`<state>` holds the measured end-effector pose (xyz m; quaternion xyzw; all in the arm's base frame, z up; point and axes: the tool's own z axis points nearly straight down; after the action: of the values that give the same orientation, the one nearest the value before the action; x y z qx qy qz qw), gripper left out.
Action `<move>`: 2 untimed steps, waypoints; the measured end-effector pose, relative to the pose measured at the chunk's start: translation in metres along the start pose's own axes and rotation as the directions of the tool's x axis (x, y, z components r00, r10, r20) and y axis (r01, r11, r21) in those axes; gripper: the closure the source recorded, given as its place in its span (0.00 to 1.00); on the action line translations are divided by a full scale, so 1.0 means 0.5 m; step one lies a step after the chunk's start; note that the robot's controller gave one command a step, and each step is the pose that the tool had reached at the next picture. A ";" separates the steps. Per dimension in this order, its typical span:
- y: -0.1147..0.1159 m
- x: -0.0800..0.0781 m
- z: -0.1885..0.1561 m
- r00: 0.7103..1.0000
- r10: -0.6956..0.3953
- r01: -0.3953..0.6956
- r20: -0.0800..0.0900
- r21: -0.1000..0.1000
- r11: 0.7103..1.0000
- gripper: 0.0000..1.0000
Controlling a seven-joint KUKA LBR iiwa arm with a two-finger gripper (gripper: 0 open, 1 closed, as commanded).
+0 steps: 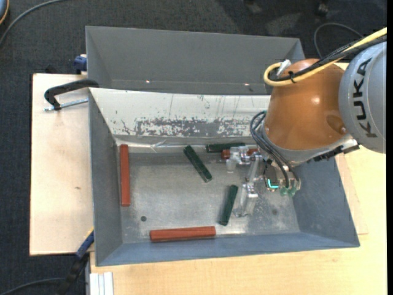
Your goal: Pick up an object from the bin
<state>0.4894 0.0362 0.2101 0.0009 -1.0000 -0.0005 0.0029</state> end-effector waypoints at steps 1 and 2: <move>-0.085 -0.054 0.260 0.941 0.338 -0.338 0.001 -0.001 0.941 0.00; -0.083 -0.057 0.254 0.942 0.337 -0.337 0.007 -0.003 0.942 1.00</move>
Offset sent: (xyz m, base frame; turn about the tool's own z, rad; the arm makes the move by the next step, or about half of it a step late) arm 0.0266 -0.0424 -0.1281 0.3442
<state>0.5172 -0.0054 0.0829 -0.1700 -0.9854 -0.0010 -0.0009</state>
